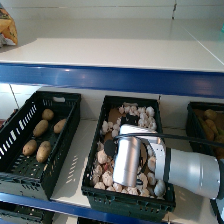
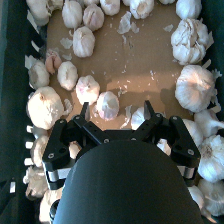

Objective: Pick up garlic

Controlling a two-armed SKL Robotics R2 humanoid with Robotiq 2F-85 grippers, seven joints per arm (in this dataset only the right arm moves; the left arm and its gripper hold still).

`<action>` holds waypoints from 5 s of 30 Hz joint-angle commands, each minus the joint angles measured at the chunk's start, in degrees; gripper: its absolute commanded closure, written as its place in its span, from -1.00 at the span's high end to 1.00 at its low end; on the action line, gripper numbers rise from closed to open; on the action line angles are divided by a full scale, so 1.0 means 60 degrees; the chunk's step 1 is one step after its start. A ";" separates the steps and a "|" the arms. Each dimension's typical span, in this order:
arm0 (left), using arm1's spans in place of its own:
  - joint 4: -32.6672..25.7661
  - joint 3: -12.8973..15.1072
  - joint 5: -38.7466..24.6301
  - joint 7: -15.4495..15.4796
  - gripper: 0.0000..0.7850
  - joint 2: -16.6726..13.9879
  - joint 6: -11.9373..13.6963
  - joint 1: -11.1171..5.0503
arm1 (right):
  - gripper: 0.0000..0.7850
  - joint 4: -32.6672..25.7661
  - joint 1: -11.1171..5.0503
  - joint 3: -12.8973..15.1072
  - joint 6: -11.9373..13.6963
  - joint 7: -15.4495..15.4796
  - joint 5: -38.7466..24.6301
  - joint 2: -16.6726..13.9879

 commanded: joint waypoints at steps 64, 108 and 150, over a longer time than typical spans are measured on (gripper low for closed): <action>0.0000 0.0000 0.0000 0.0000 -1.00 0.0000 0.0000 0.0000 | -1.00 0.1455 0.0342 0.0889 -0.1166 0.0148 0.0921 0.0649; 0.0000 0.0000 0.0000 0.0000 -1.00 0.0000 0.0000 0.0000 | -1.00 -0.4298 0.0092 0.0405 0.0308 -0.0834 0.0892 -0.2393; 0.0000 0.0000 0.0000 0.0000 -1.00 0.0000 0.0000 0.0000 | -1.00 -0.5894 -0.1241 -0.0929 0.1052 -0.0856 -0.4289 -0.3326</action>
